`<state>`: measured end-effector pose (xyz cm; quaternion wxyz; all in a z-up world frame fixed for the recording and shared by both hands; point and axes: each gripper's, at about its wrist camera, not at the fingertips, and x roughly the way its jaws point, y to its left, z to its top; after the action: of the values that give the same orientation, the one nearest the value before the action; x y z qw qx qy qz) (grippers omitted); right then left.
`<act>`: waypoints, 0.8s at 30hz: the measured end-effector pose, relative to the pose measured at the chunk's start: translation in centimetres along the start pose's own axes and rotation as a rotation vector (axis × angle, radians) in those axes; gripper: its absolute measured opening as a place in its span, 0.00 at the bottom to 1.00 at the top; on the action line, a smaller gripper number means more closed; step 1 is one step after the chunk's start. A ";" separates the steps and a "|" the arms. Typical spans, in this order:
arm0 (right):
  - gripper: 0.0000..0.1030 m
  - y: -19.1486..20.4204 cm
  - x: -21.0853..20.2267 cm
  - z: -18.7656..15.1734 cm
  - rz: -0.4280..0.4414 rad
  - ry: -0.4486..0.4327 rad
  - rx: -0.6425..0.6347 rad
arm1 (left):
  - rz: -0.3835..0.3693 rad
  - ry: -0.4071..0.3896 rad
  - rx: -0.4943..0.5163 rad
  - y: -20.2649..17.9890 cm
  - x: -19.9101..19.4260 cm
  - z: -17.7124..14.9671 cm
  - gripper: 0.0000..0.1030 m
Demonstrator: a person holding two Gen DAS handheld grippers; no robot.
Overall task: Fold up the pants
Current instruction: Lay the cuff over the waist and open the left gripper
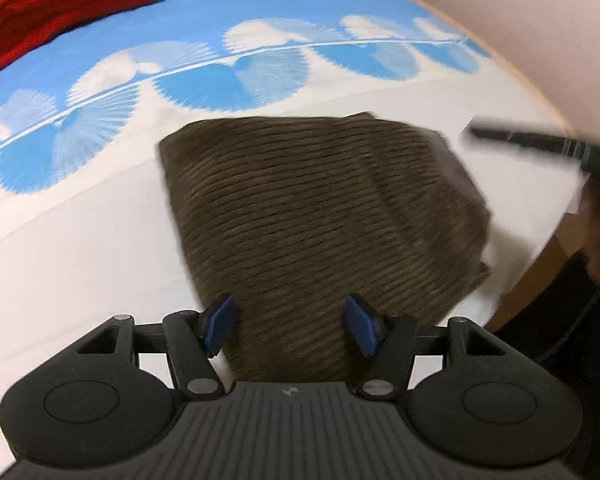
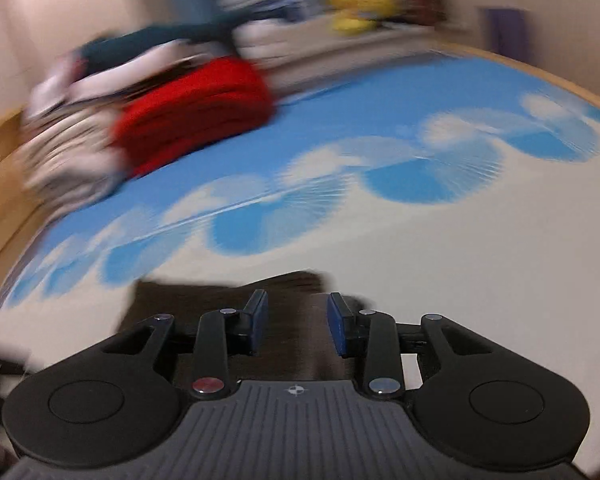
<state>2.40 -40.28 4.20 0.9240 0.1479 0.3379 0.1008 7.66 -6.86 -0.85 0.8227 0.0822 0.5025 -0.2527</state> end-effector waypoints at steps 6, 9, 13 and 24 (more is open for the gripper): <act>0.31 1.7 4.9 -4.3 -0.010 0.383 -0.274 | 0.073 0.134 0.179 -2.5 2.8 -0.2 0.65; 0.32 1.4 3.3 -2.5 0.049 0.275 -0.212 | 0.132 0.090 0.219 -2.4 1.6 1.8 0.64; 0.35 0.9 3.5 -1.3 0.019 0.193 -0.169 | 0.148 -0.035 0.236 -1.7 0.3 5.4 0.63; 0.36 1.2 5.2 -1.4 -0.061 0.199 -0.241 | 0.176 0.059 0.099 2.9 8.6 8.2 0.29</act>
<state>5.26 -37.39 0.47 0.8996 0.0148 0.4175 0.1268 18.67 -10.43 -4.70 0.8215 0.1740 0.5043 -0.2012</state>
